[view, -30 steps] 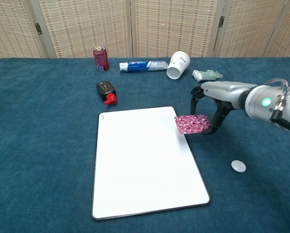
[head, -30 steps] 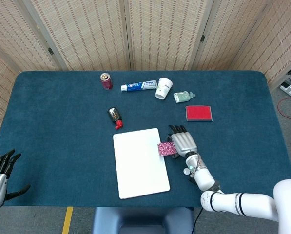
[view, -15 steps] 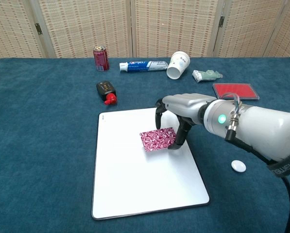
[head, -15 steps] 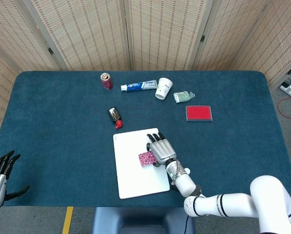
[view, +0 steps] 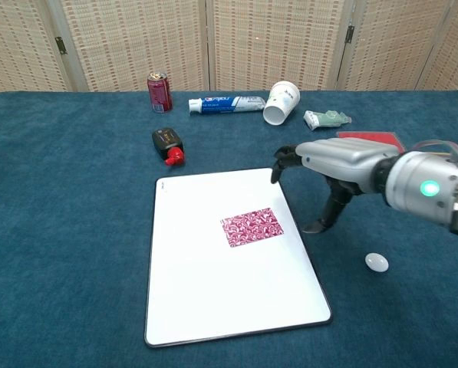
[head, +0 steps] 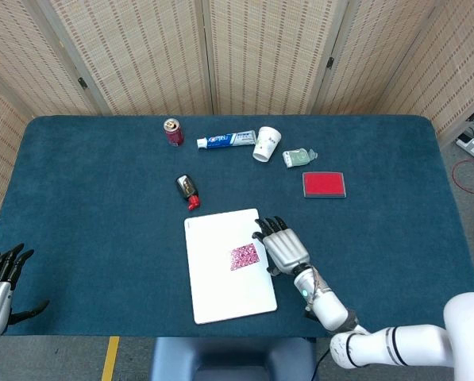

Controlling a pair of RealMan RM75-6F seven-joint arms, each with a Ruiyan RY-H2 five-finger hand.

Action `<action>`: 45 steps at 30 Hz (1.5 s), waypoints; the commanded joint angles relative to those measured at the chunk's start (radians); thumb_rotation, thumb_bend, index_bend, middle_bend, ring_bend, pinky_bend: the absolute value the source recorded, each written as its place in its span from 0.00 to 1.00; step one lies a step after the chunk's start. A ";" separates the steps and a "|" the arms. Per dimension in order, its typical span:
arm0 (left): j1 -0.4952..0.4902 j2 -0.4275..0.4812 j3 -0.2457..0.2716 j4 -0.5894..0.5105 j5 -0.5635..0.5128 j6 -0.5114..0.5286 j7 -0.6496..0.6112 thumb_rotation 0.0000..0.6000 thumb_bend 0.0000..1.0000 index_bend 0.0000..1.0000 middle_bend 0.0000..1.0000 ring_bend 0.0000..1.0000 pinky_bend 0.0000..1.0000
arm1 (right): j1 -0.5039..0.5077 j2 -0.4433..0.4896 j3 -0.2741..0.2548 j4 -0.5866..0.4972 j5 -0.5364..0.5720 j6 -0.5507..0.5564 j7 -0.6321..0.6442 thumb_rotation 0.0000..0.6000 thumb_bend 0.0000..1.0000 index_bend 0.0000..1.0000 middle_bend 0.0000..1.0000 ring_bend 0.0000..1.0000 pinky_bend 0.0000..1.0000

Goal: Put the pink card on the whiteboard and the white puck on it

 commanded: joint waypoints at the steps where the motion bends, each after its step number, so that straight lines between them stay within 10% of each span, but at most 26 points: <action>1: 0.000 0.003 0.001 -0.007 0.003 0.001 0.006 1.00 0.14 0.13 0.07 0.11 0.00 | -0.064 0.070 -0.068 -0.044 -0.090 0.030 0.051 1.00 0.24 0.26 0.08 0.00 0.00; 17: 0.005 0.015 0.007 -0.044 0.018 0.017 0.035 1.00 0.14 0.13 0.07 0.11 0.00 | -0.186 0.097 -0.160 0.065 -0.229 0.008 0.129 1.00 0.24 0.34 0.08 0.00 0.00; 45: 0.004 0.007 0.006 -0.026 0.011 0.009 0.021 1.00 0.14 0.13 0.07 0.11 0.00 | -0.216 0.056 -0.102 0.113 -0.223 -0.060 0.080 1.00 0.34 0.42 0.10 0.00 0.00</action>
